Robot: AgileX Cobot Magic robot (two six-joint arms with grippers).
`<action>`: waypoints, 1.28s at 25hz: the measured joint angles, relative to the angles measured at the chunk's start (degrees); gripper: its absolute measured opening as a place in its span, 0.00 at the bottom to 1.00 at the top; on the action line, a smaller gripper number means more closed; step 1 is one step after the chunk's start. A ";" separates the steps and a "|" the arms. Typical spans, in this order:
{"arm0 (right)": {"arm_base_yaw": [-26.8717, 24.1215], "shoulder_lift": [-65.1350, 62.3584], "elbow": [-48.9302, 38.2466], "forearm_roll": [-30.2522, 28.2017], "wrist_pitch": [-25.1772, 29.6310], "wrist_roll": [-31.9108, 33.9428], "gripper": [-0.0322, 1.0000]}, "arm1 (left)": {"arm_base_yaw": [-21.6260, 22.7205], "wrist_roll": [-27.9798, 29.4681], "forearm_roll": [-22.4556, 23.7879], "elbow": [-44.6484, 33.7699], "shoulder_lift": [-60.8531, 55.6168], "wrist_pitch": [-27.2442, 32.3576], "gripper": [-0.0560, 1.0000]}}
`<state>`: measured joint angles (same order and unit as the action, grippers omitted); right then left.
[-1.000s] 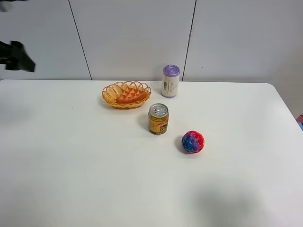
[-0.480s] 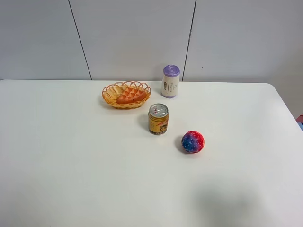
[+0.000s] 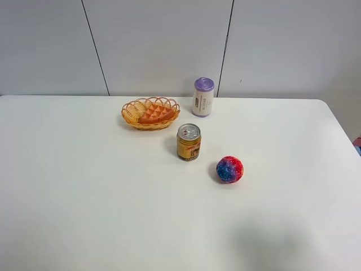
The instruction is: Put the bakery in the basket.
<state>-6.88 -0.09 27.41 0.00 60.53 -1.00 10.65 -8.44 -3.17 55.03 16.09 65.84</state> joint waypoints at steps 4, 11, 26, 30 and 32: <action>0.00 0.00 0.00 0.00 0.00 0.00 0.99 | -0.93 0.00 0.04 -7.67 -3.89 -0.96 0.99; 0.00 0.00 0.00 0.00 0.00 0.00 0.99 | -2.73 0.05 0.19 -16.30 -6.15 -2.58 0.99; 0.00 0.00 0.00 0.00 0.00 0.00 0.99 | -2.73 1.56 -0.28 -25.57 -7.15 -5.80 0.99; 0.00 0.00 0.00 0.00 0.00 0.00 0.99 | -2.73 1.90 -0.34 -26.03 -7.45 -5.61 0.99; 0.00 0.00 0.00 0.00 0.00 0.00 0.99 | -2.73 1.92 -0.34 -26.04 -8.77 -5.61 0.99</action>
<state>-6.88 -0.09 27.41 0.00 60.53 -1.00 7.91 -6.52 -3.51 29.00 7.32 60.23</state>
